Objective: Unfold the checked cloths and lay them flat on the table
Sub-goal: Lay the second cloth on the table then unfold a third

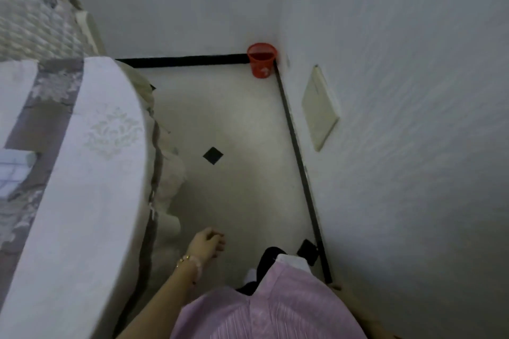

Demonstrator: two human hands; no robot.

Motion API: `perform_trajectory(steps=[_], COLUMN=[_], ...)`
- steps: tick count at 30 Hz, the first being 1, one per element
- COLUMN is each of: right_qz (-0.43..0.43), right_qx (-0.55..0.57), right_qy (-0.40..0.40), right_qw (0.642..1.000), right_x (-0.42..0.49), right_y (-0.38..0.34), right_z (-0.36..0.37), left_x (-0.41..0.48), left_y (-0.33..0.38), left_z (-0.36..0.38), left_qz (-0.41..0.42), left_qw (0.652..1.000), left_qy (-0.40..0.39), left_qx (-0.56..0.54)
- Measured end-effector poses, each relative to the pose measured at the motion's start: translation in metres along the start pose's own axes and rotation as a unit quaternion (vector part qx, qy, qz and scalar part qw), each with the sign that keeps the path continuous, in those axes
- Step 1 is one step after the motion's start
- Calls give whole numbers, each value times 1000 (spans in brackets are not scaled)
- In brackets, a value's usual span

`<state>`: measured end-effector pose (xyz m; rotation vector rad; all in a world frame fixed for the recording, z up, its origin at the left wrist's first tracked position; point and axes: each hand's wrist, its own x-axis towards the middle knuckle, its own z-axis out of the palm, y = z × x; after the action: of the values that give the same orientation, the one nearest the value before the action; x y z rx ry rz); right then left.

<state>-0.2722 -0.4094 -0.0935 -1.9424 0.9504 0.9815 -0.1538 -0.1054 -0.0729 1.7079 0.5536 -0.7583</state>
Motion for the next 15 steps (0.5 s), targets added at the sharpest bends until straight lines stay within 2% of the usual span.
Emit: perform_trajectory(steps=[3,5,8,11,13,15], right_qz=[-18,-47,-86,-148,-183,-230], right_qx=[-27,-66,-130,-217,-220,-248], right_qy=[-7,-19,-44,-57,-75,-106], right_qw=[999,997,987,963,955,935], right_x=[42,70,114,140,152,161], right_y=[-56,-100,-184,-283,-355,-424], right_z=[-33,-55,-85,-108,-113,-105], left_x=[41,64,86,98,148,148], left_y=[53,66,67,26,-72,-104], left_z=[-1,-8,-20,-34,-38,-29], left_qz=[9,-3,-50,-133,-148,-173], left_qw=[998,996,983,954,925,890], left_qy=[48,65,138,221,294,350], left_qx=[-42,-59,-106,-153,-188,-235])
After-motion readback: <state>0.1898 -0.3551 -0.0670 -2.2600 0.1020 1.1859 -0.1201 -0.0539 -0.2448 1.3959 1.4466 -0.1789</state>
